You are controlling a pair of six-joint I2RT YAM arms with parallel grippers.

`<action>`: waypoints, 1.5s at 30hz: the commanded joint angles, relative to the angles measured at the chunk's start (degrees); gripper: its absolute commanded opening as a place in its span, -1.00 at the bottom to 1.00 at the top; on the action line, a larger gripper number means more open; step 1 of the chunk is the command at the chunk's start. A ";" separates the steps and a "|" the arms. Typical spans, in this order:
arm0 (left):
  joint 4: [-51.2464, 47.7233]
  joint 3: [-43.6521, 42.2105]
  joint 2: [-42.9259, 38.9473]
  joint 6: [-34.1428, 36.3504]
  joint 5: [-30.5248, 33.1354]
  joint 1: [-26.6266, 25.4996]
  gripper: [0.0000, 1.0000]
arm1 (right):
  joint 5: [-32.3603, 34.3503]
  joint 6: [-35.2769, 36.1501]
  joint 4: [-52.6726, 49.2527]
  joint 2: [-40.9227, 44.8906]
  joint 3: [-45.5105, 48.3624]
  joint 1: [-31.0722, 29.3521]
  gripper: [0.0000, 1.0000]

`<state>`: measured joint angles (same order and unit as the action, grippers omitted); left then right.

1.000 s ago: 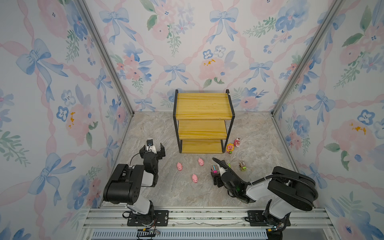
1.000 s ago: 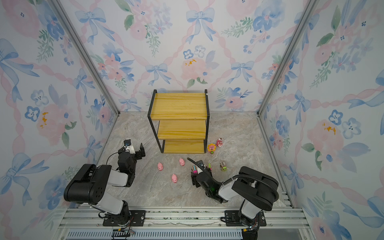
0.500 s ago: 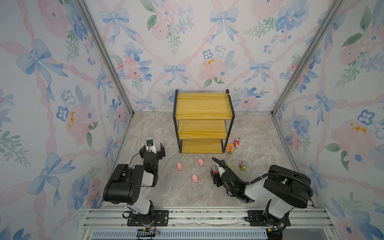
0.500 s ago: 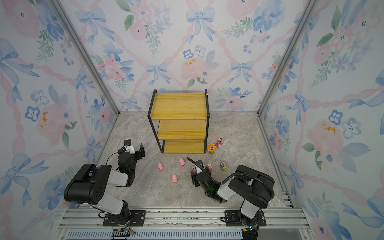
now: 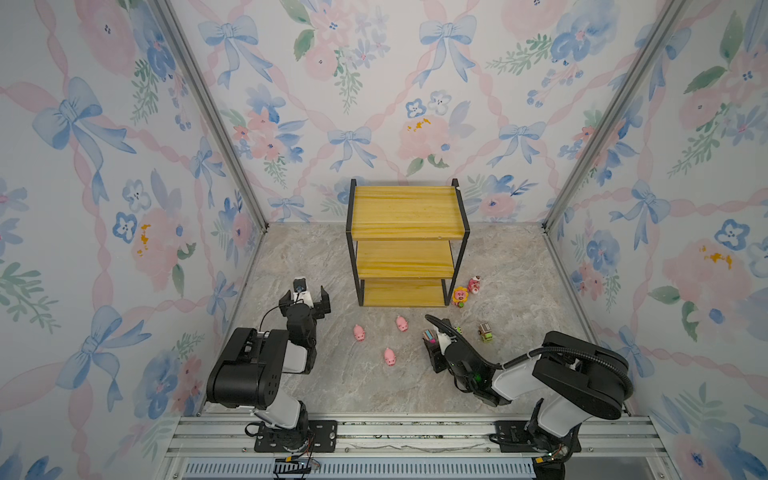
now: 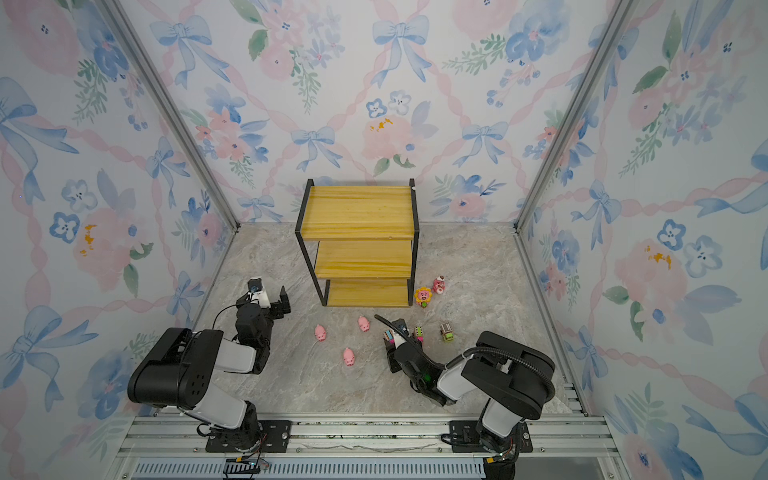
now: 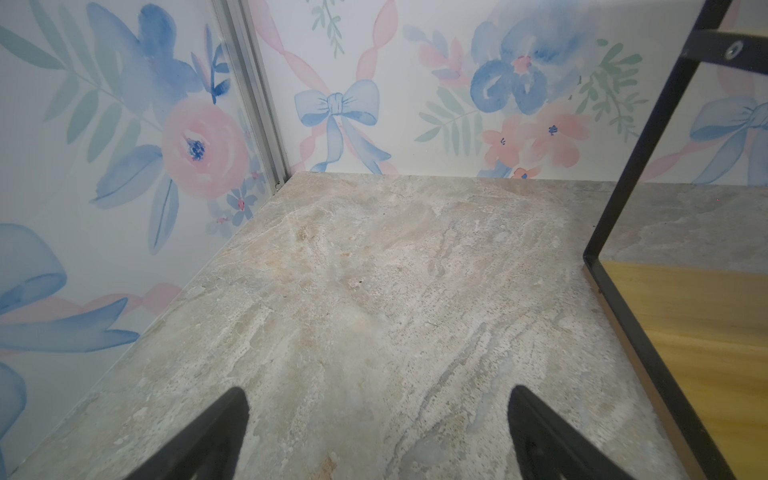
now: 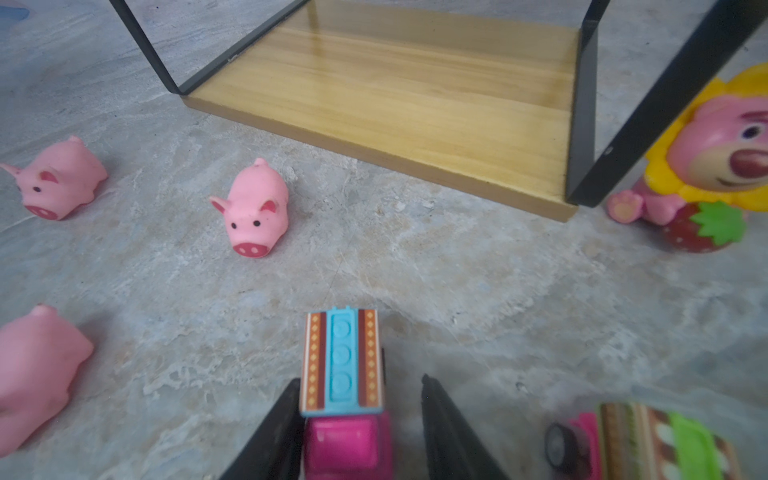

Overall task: Place and organize the plastic toys onto the shelf
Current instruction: 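Lower the right gripper onto the pink car with blue roof and close, then lift the pink car and carry it with the right gripper onto the bottom shelf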

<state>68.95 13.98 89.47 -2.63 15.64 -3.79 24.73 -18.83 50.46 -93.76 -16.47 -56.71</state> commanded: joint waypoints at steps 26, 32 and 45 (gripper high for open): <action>0.73 -0.56 0.10 -0.07 -0.01 -0.22 0.96 | -1.07 -0.17 9.16 -4.14 -0.75 2.22 -0.49; 0.75 -0.57 0.16 -0.06 -0.01 -0.22 0.96 | -3.95 2.39 6.09 -2.42 -5.06 4.83 -0.53; 0.73 -0.53 0.10 -0.06 0.01 -0.20 0.96 | -4.06 4.90 -0.03 -3.77 -13.36 7.48 -0.57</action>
<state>68.95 13.98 89.47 -2.61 15.64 -3.79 20.75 -14.44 51.72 -96.55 -28.34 -50.04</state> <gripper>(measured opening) 0.980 0.307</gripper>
